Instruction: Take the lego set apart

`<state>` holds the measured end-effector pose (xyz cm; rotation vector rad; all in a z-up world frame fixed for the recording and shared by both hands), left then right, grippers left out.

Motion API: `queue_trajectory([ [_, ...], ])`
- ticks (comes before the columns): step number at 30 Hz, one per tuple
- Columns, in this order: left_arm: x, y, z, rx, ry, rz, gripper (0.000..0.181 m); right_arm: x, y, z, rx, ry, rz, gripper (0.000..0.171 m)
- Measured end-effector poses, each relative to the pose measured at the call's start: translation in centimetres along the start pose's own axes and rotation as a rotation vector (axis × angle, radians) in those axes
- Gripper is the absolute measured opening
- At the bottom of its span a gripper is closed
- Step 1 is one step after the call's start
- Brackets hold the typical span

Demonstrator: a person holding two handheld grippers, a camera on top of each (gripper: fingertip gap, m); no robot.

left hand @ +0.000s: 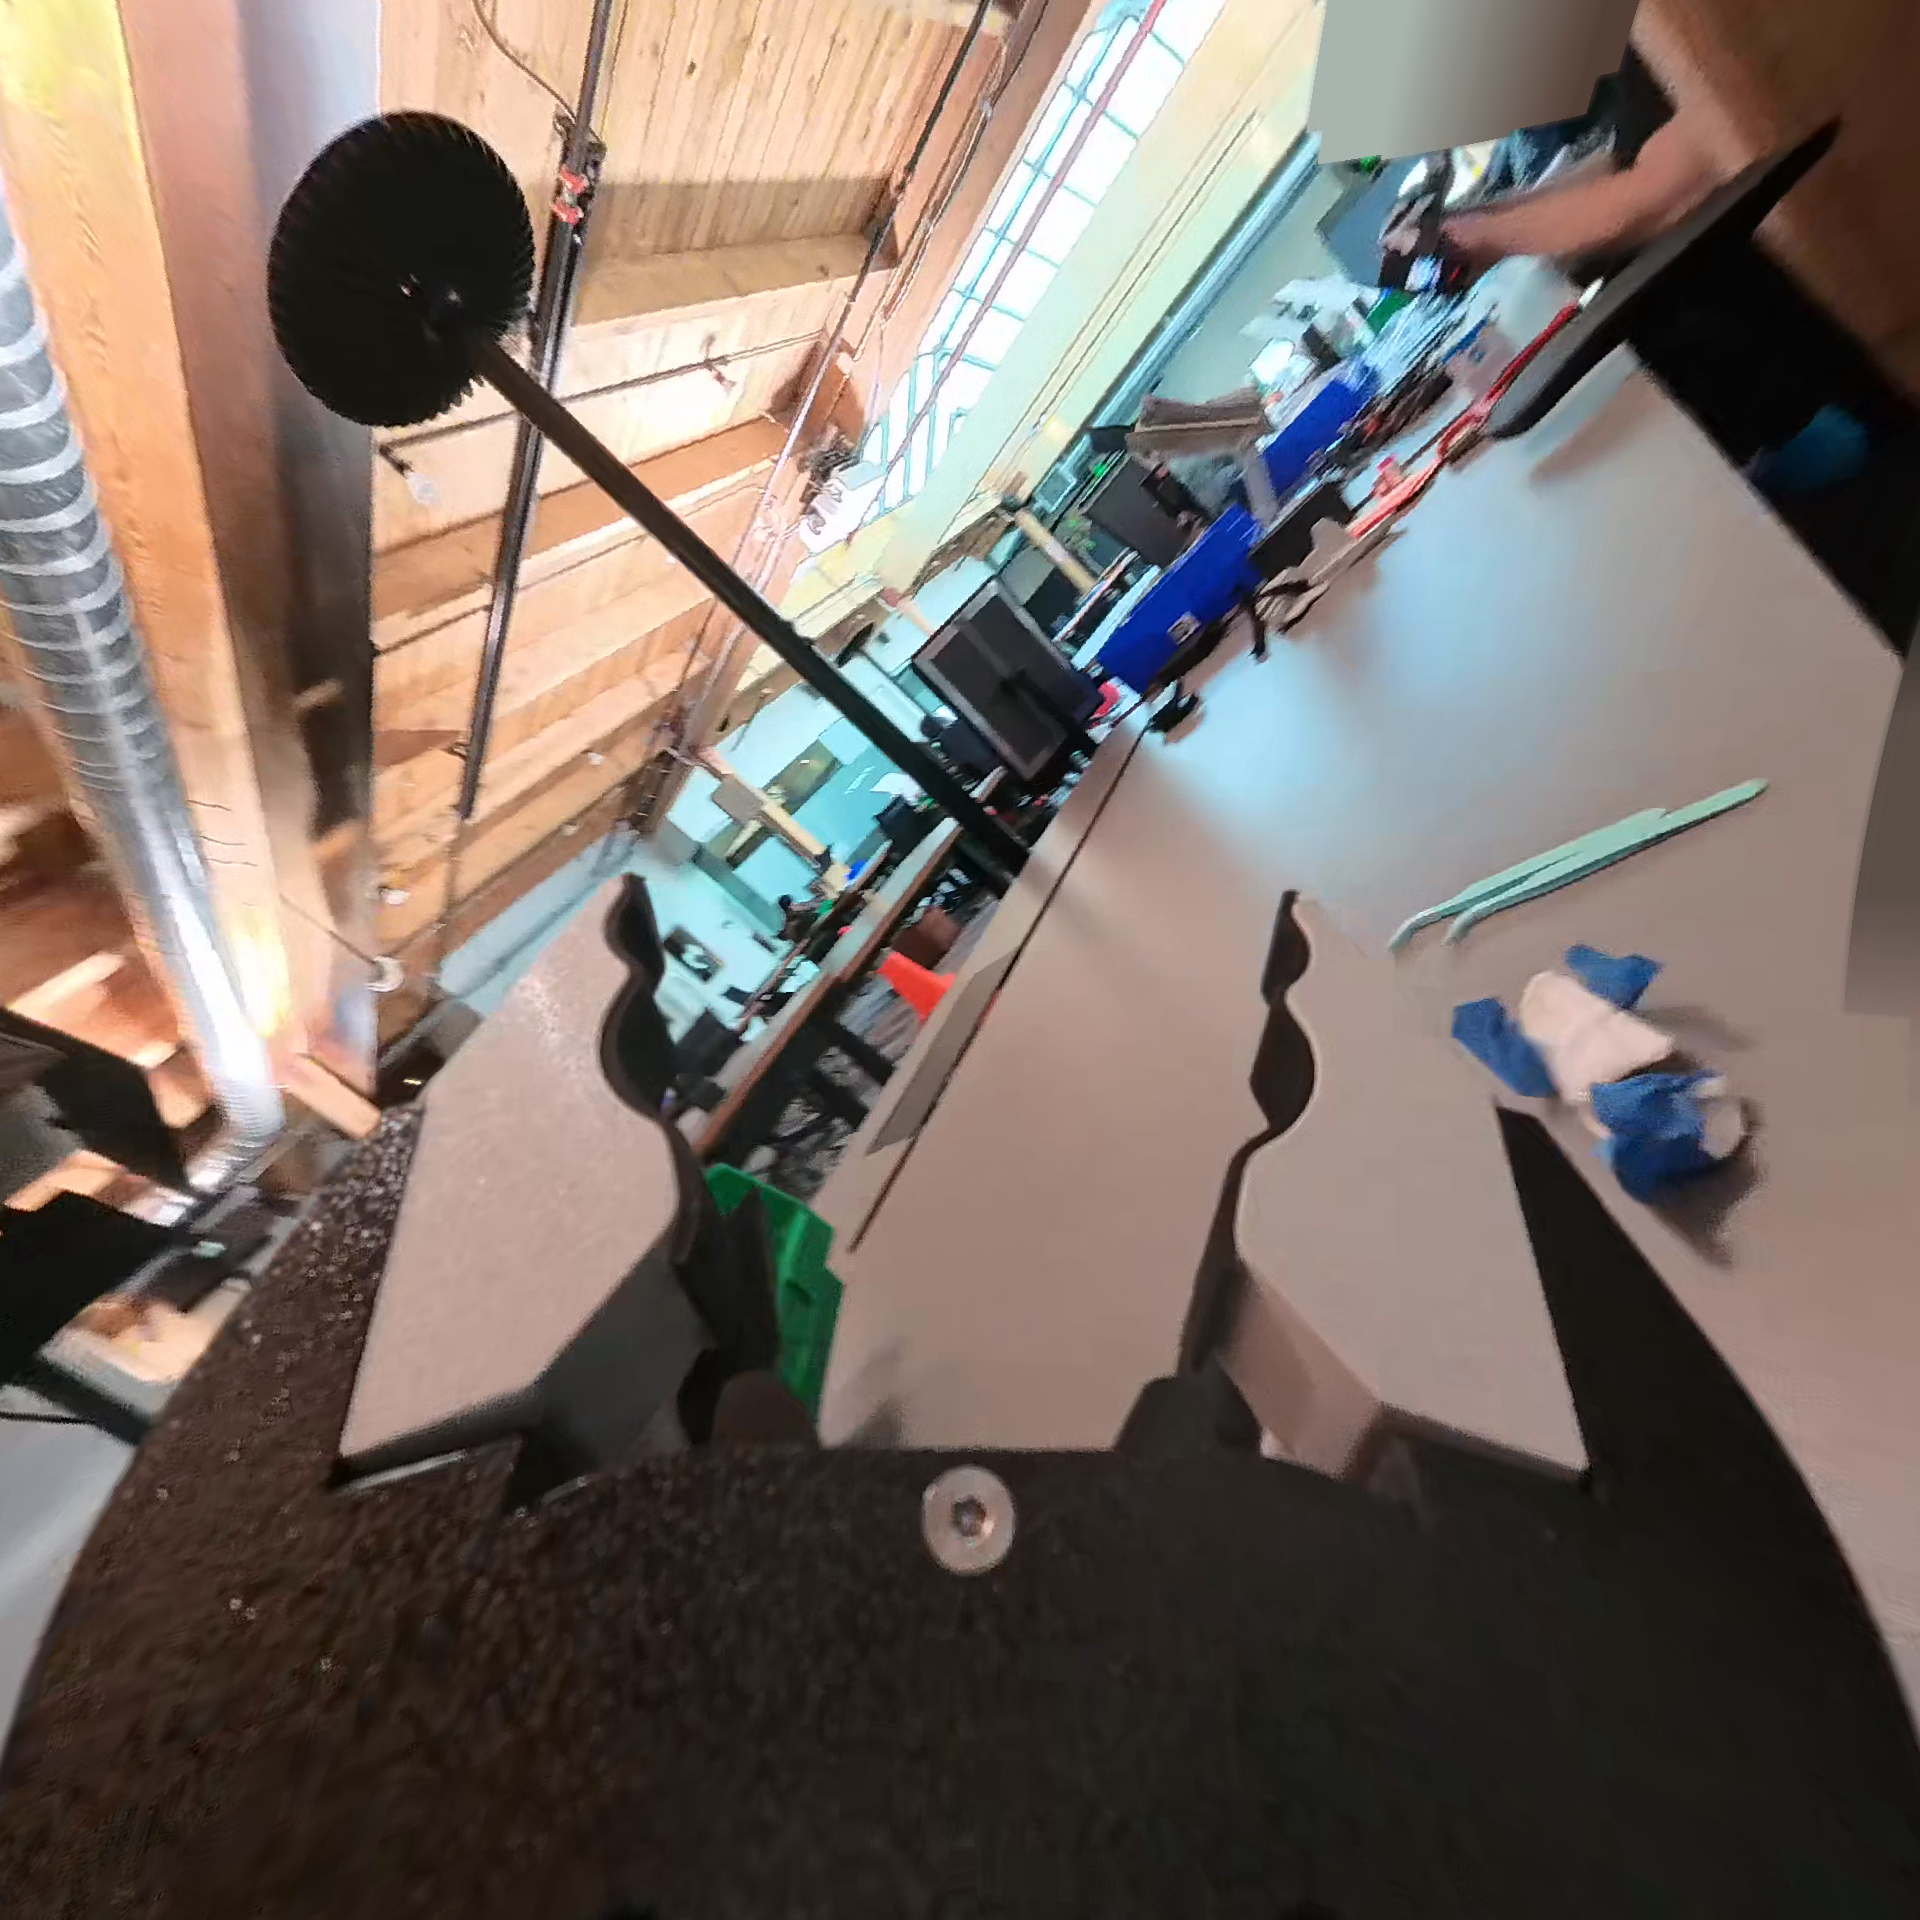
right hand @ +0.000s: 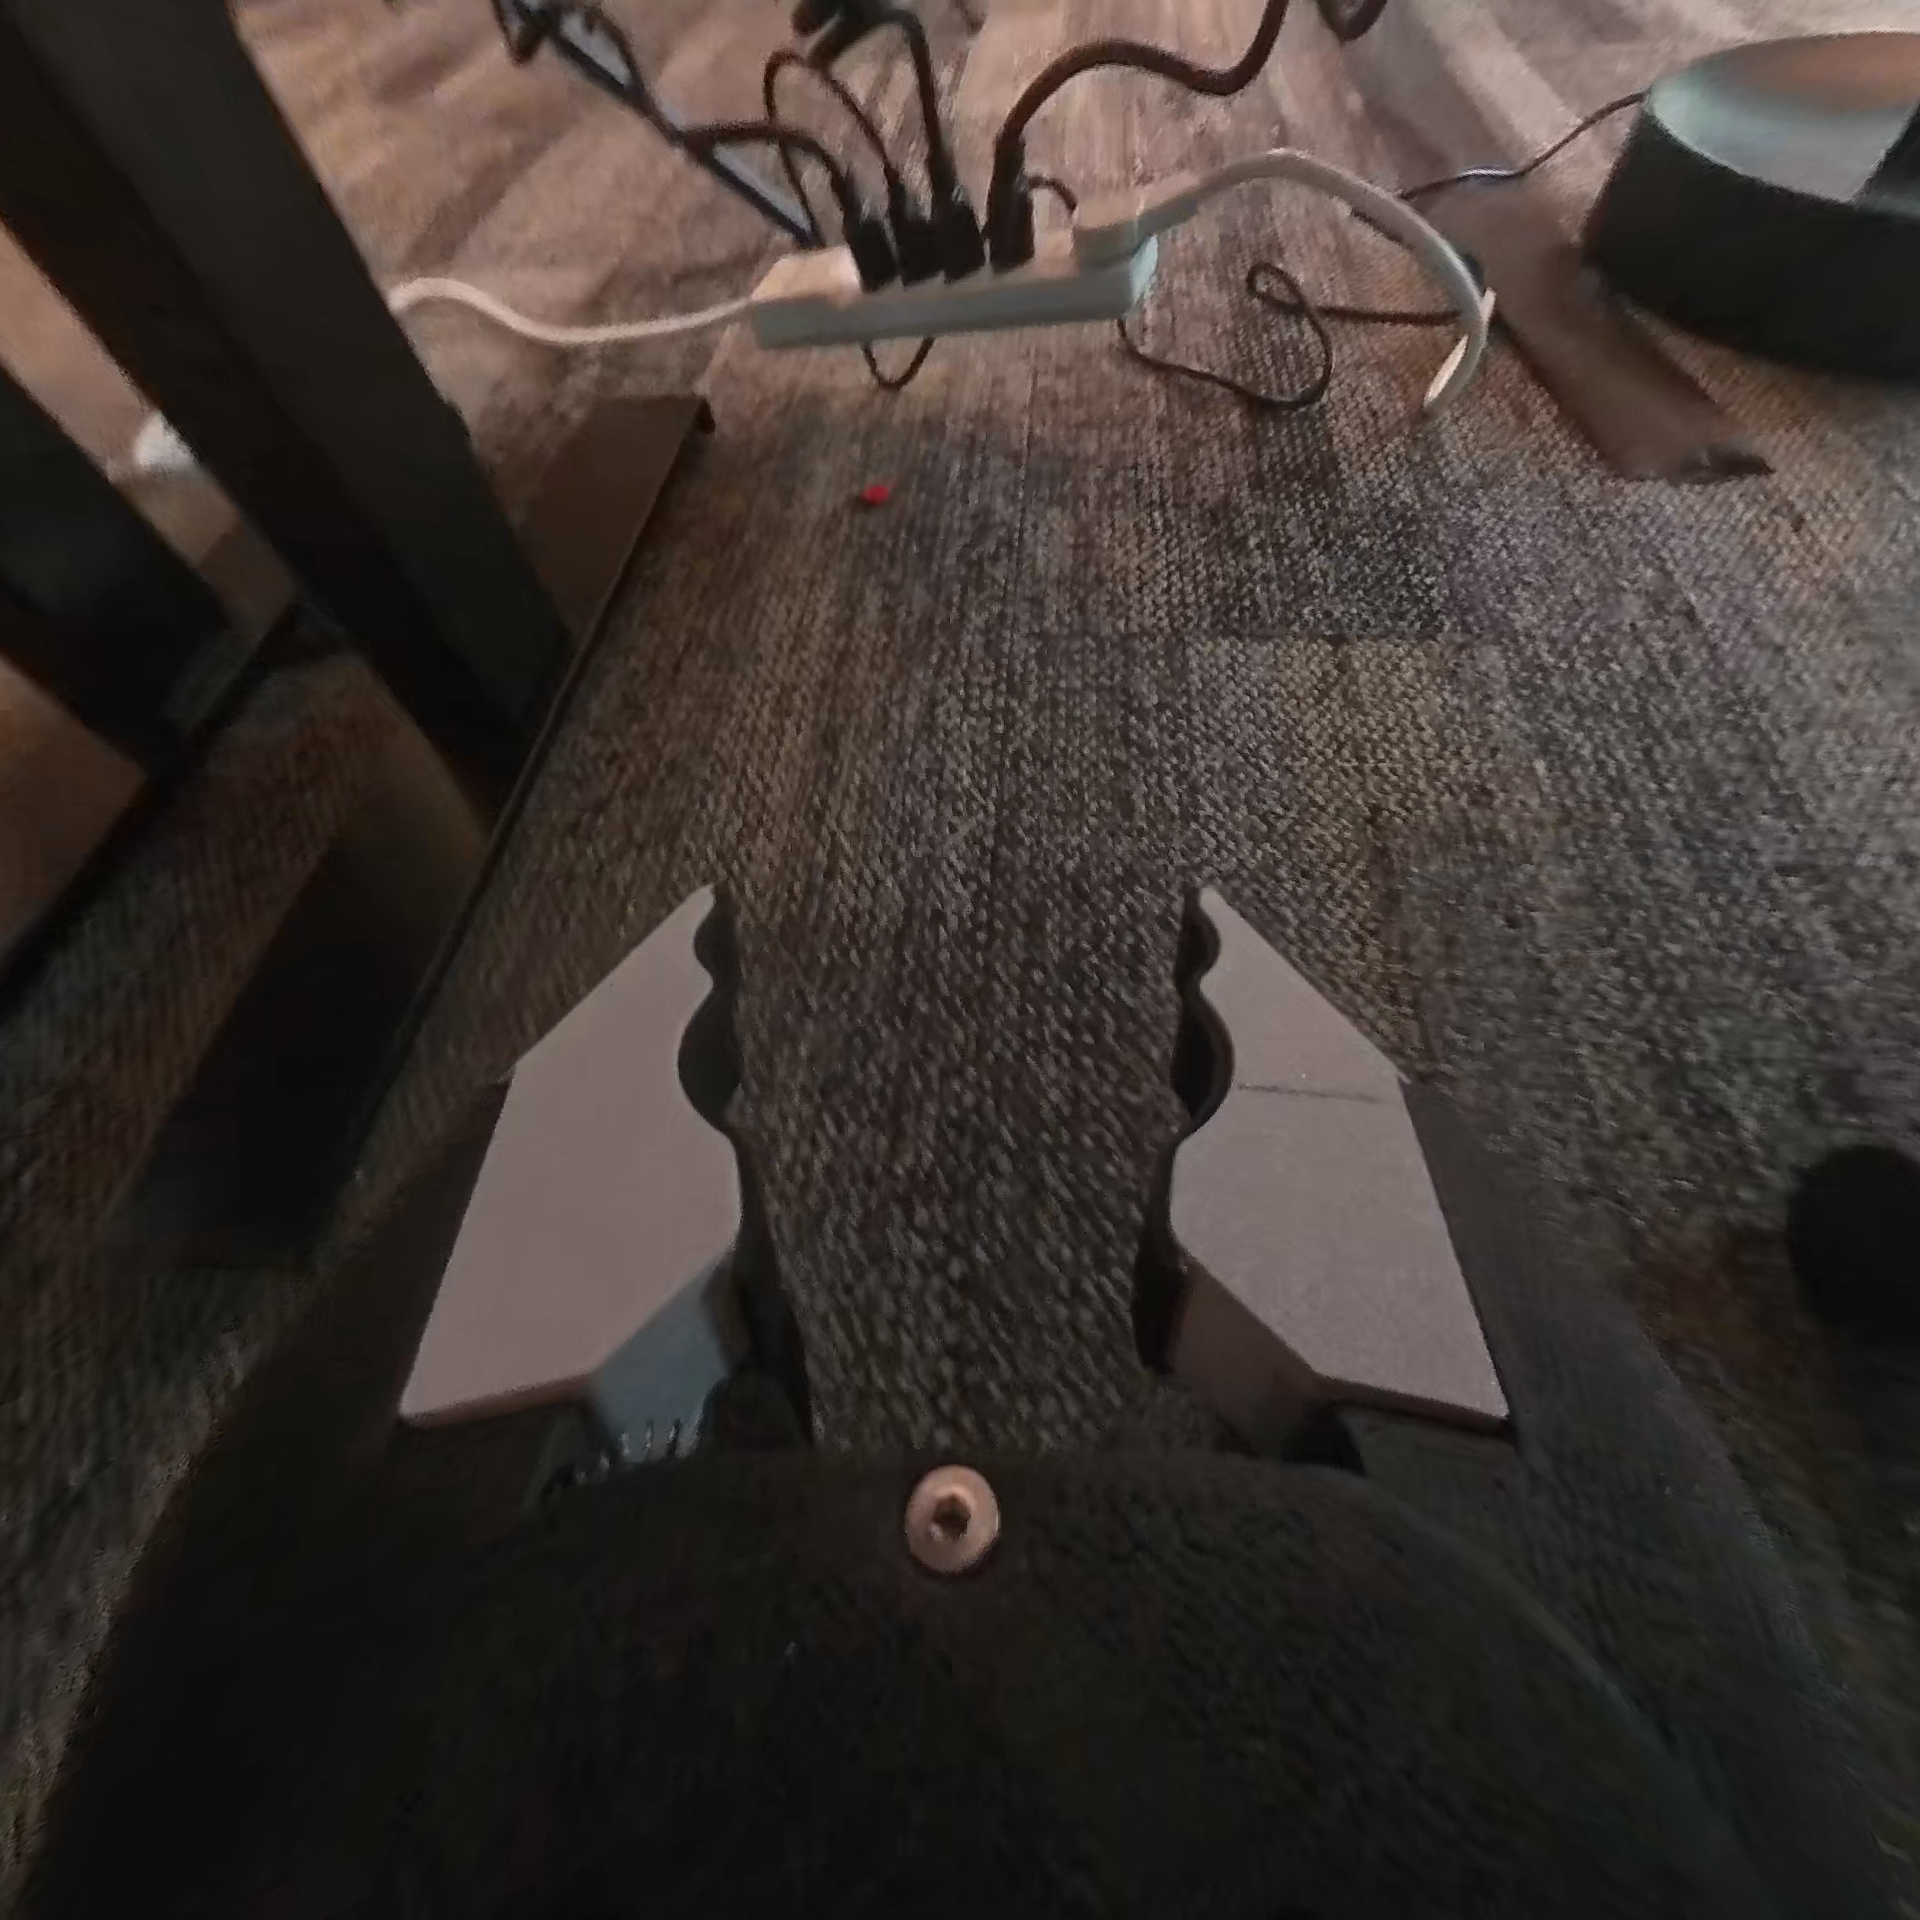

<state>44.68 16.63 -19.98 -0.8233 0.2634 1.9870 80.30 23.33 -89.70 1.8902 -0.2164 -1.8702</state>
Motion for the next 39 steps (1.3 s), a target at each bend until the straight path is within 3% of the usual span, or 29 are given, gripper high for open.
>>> queue_trajectory([
  [3,-3.7,1.4,-0.9,-0.074,-0.133,-0.031,0.11,0.8,-1.6,2.1,-0.024,-0.111,-0.053,0.085],
  [5,-7.3,4.9,-3.7,-0.17,-0.156,-0.145,0.1,1.6,-2.0,4.1,-0.065,-0.108,-0.069,0.085],
  [7,-9.5,9.2,-8.2,-0.246,-0.099,-0.267,0.102,2.3,-2.1,5.6,-0.095,-0.097,-0.087,0.085],
  [10,-9.8,13.5,-15.3,-0.361,0.021,-0.221,0.104,3.2,-2.0,6.8,-0.117,-0.139,-0.136,0.085],
  [12,-8.2,14.0,-20.0,-0.37,0.06,-0.105,0.103,4.0,-2.3,7.2,-0.134,-0.095,-0.121,0.086],
  [17,0.2,10.6,-32.2,-0.047,0.176,0.226,0.097,3.3,-2.2,6.8,-0.066,-0.02,-0.196,0.08],
  [20,4.7,8.7,-37.6,0.128,0.247,0.279,0.099,3.0,-2.5,7.5,-0.087,-0.042,-0.201,0.082],
  [24,9.6,3.9,-43.1,0.441,0.554,0.416,0.113,3.8,-2.3,7.2,-0.058,-0.007,-0.177,0.082],
  [28,14.3,-1.5,-45.2,0.685,0.892,0.457,0.117,5.2,-1.2,5.3,0.019,-0.064,-0.121,0.082],
  [33,28.3,-7.8,-46.0,0.66,0.953,0.645,0.107,7.6,1.0,3.0,0.094,-0.005,-0.036,0.082],
  [36,37.5,-10.7,-47.4,0.509,0.97,0.734,0.099,8.3,2.6,1.1,0.141,-0.004,-0.012,0.083],
  [39,44.0,-13.3,-49.2,0.368,0.991,0.702,0.094,8.0,4.2,0.1,0.153,-0.032,-0.041,0.085],
])
Point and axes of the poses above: each gripper's, where its closed fingertips meet, y back along the fingers, x out of its underside, z = x × y across the jaws, the point moved 8 cm from there along y, back along the fingers, and after that the axes turned 5 degrees about x, right-handed, at the moved point
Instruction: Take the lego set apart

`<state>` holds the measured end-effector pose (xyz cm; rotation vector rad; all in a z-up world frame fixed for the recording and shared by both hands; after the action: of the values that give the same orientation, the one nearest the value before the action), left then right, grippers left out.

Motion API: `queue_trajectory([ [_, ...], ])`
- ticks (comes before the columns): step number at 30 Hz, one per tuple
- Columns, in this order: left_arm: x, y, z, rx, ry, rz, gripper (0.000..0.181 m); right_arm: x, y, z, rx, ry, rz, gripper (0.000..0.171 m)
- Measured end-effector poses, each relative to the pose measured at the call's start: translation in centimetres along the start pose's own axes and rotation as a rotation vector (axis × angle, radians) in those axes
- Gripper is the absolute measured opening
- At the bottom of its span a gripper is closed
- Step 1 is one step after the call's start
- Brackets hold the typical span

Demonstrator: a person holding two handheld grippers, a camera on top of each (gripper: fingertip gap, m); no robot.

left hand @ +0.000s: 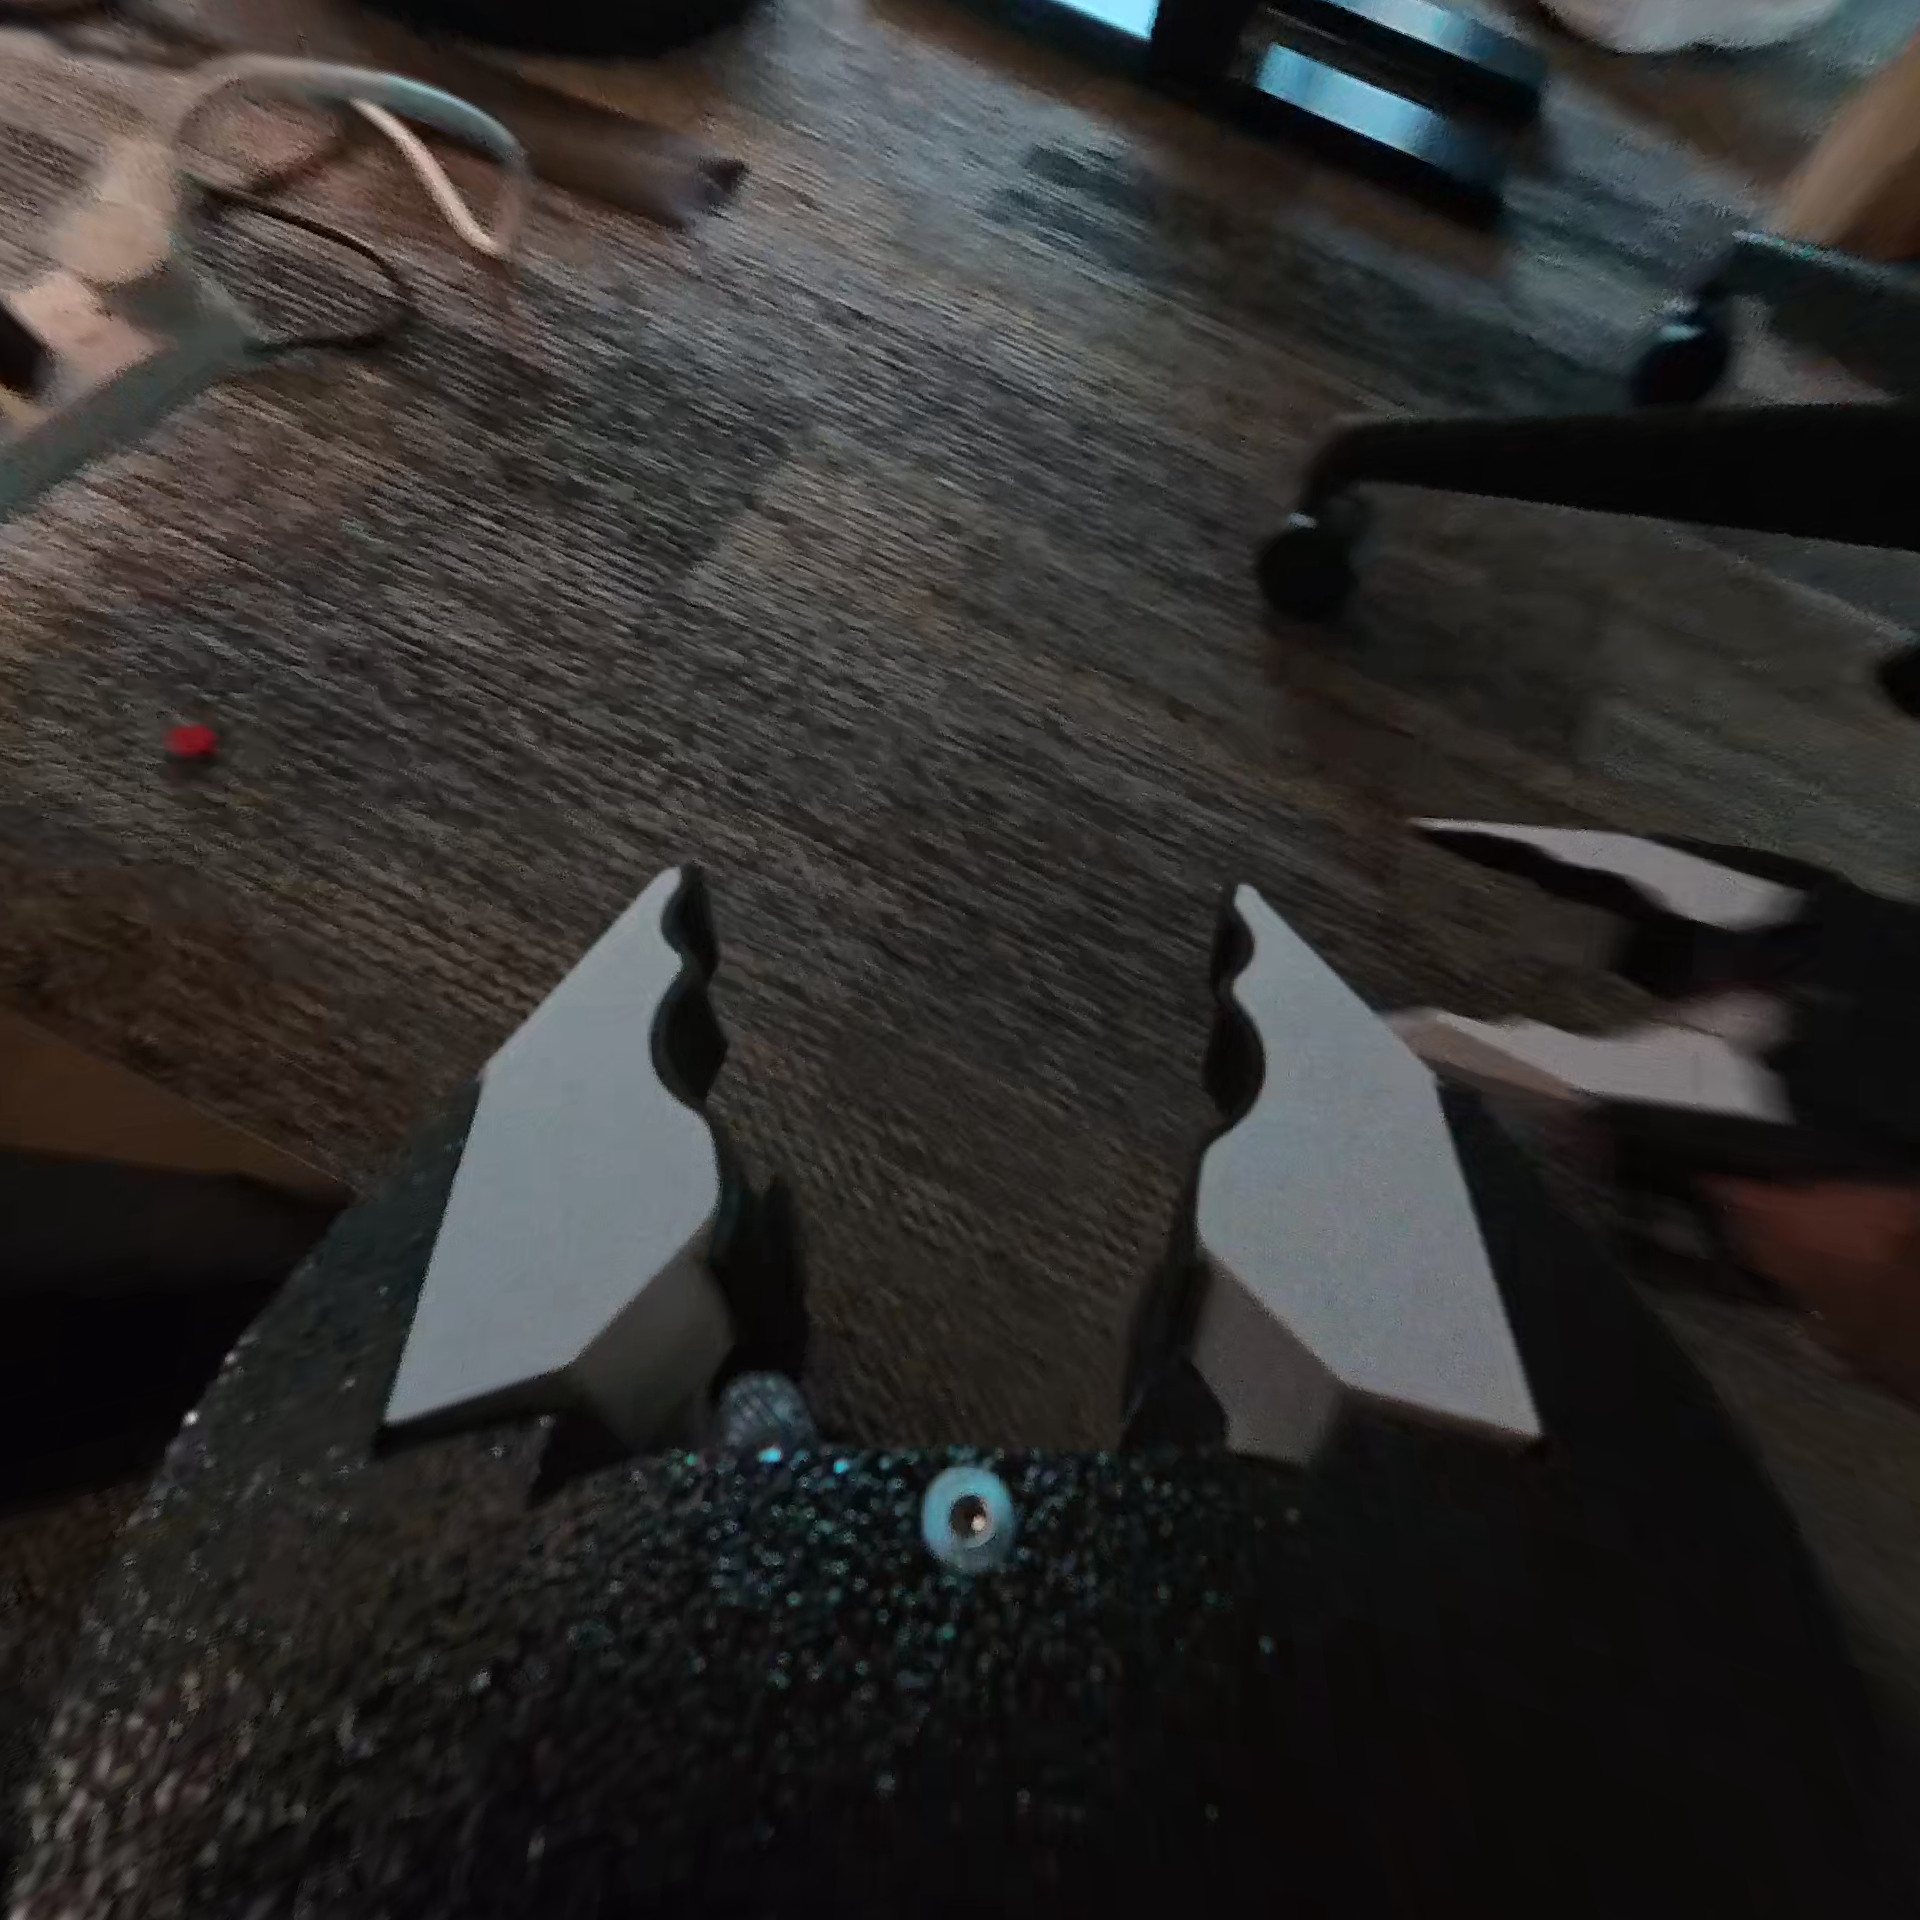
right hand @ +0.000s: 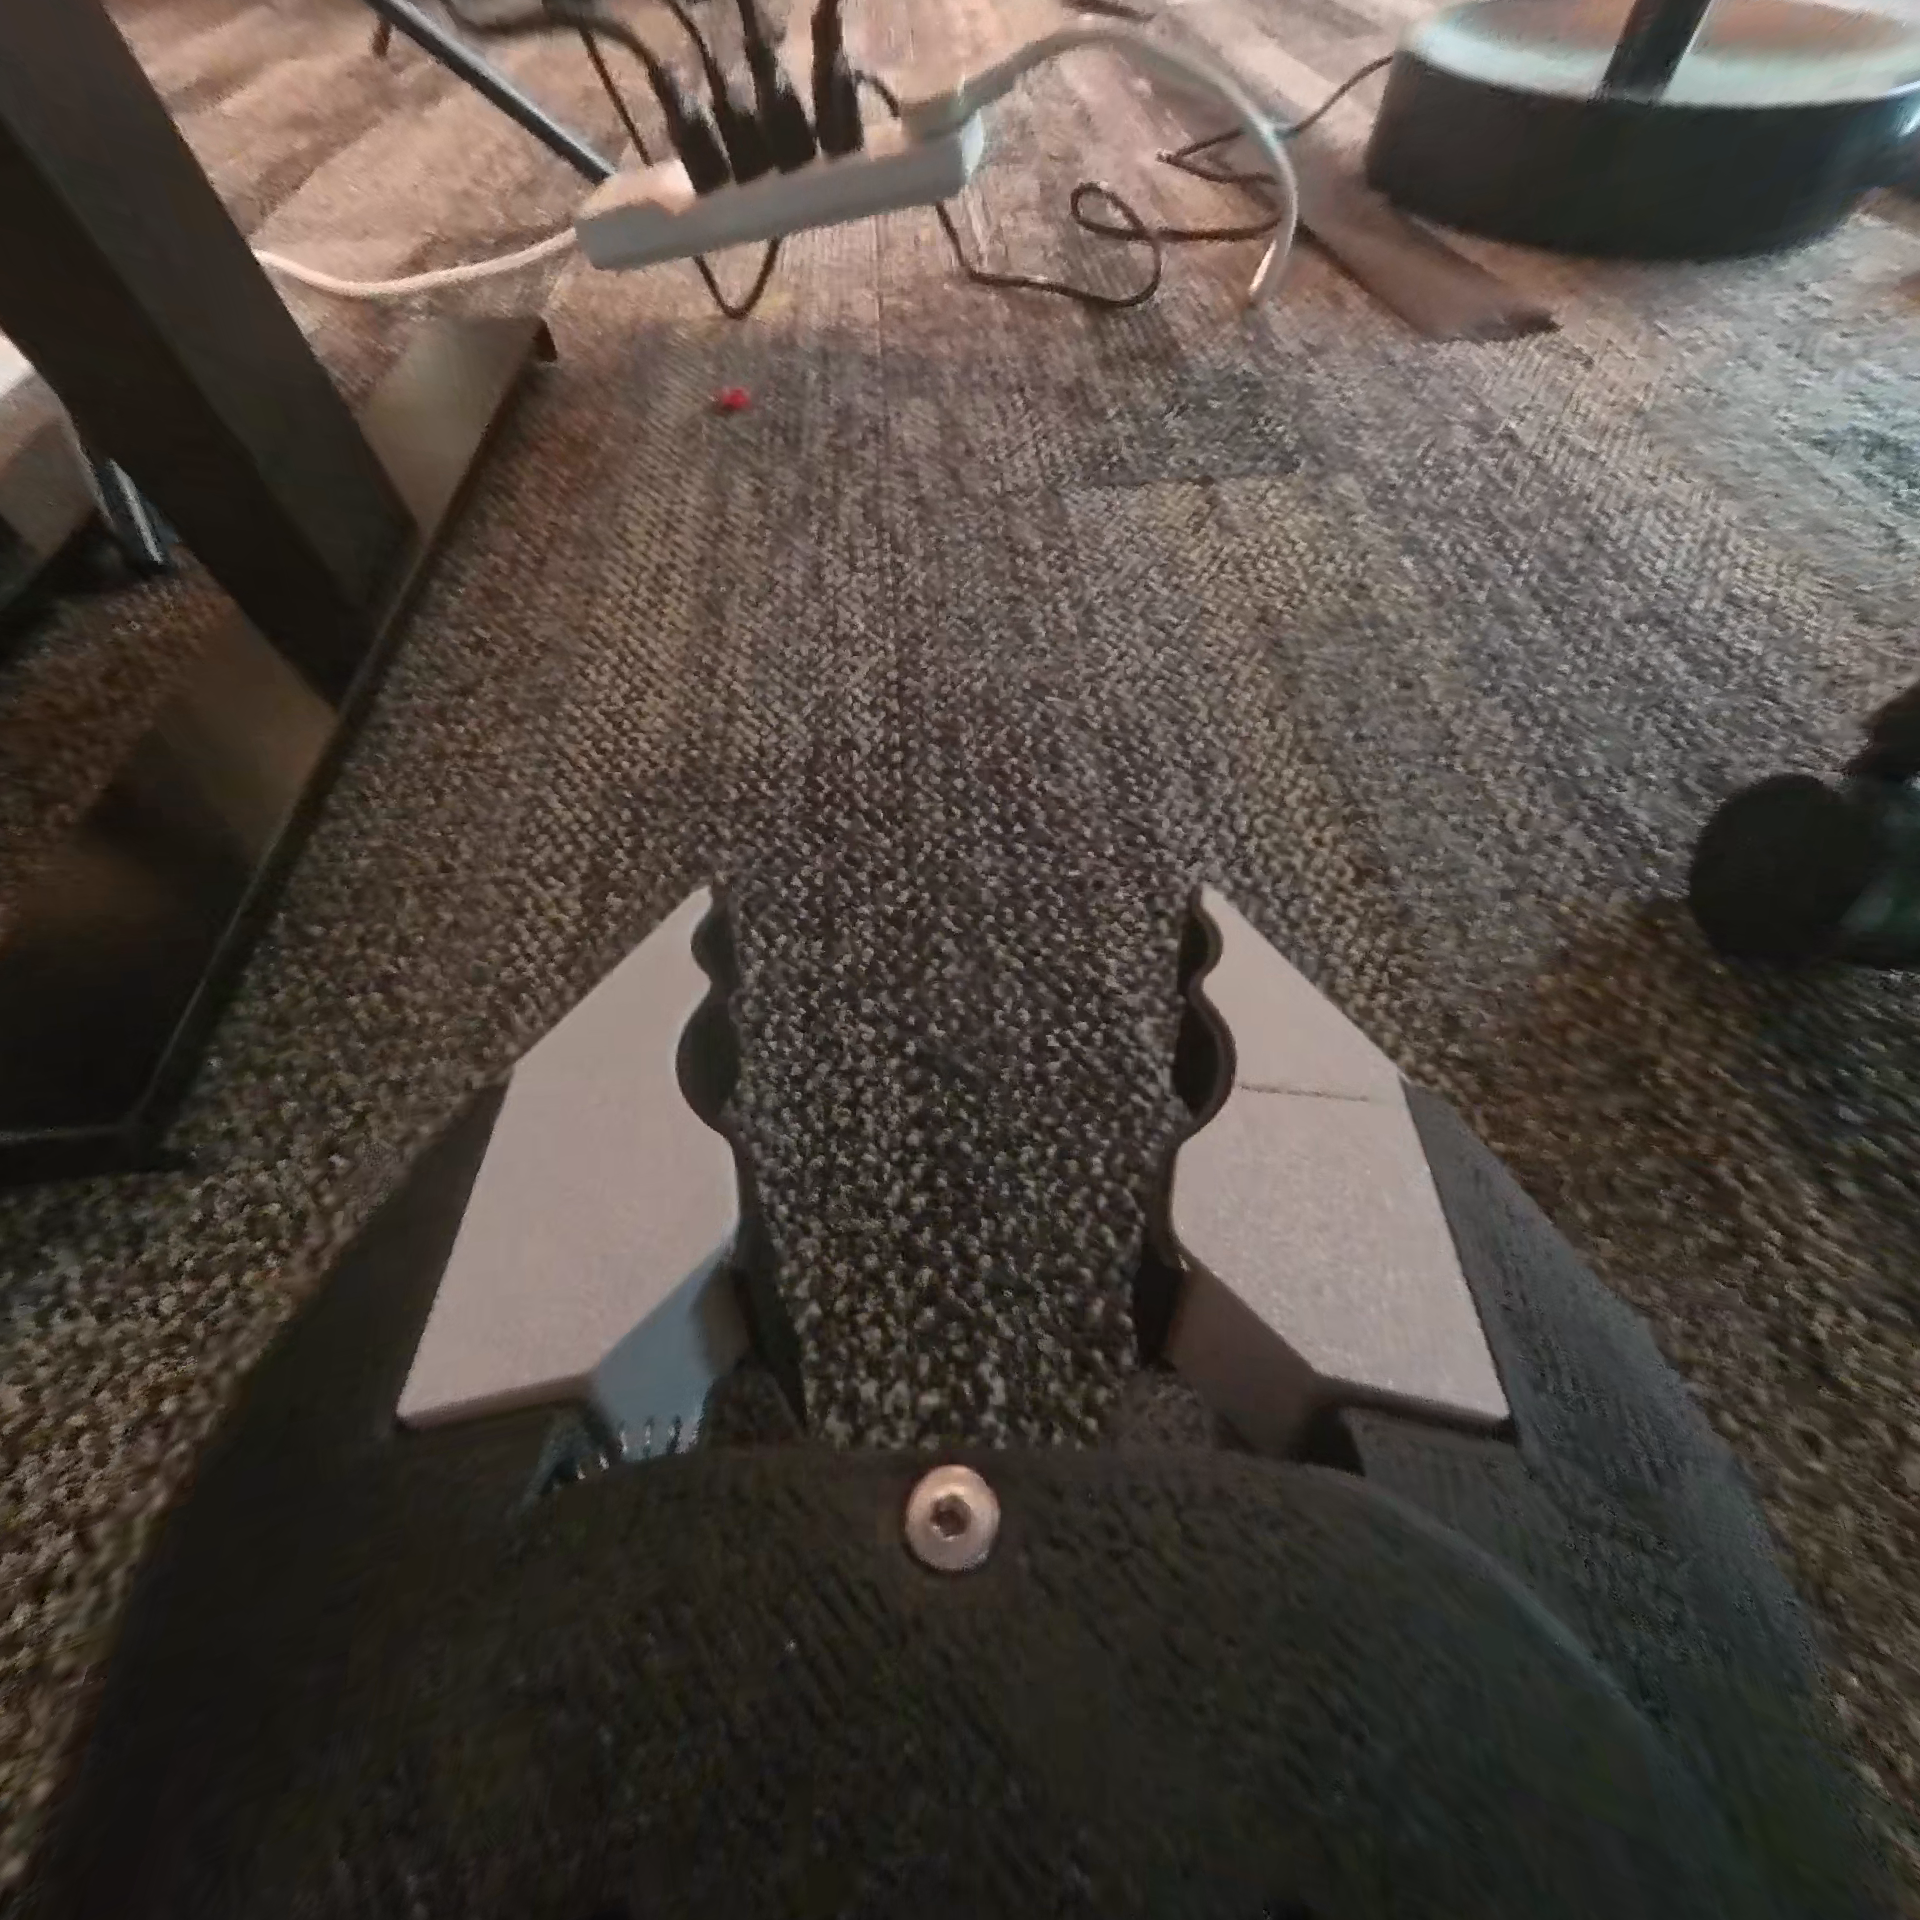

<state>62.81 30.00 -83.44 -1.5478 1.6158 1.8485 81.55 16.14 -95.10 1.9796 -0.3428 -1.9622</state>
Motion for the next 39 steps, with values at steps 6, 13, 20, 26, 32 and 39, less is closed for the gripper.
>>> queue_trajectory([
  [6,2.7,-7.4,5.0,-0.171,-0.151,-0.161,0.077,1.1,1.6,1.6,0.006,-0.066,-0.045,0.083],
  [13,4.5,-12.7,12.6,-0.331,0.092,-0.215,0.071,3.9,-1.7,7.1,0.055,-0.089,-0.14,0.083],
  [20,3.8,-14.4,24.2,-0.591,0.299,-0.273,0.06,5.5,-2.7,5.4,-0.072,-0.374,-0.234,0.065],
  [26,4.2,-18.6,29.6,-0.618,0.215,-0.035,0.07,5.6,-3.0,5.5,-0.119,-0.385,-0.223,0.07],
  [32,4.3,-20.5,32.0,-0.551,0.322,-0.03,0.044,5.7,-3.3,5.4,-0.123,-0.412,-0.189,0.071],
  [39,4.5,-20.3,32.3,-0.569,0.343,-0.043,0.021,5.8,-3.6,5.3,-0.131,-0.436,-0.166,0.072],
])
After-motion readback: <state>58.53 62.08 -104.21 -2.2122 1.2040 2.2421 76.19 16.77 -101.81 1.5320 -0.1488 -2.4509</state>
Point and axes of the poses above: each gripper's, where its closed fingertips meet, y back along the fingers, x out of its underside, z = x × y across the jaws, the point moved 8 cm from there along y, back along the fingers, and after that the axes turned 5 degrees about x, right-handed, at the moved point
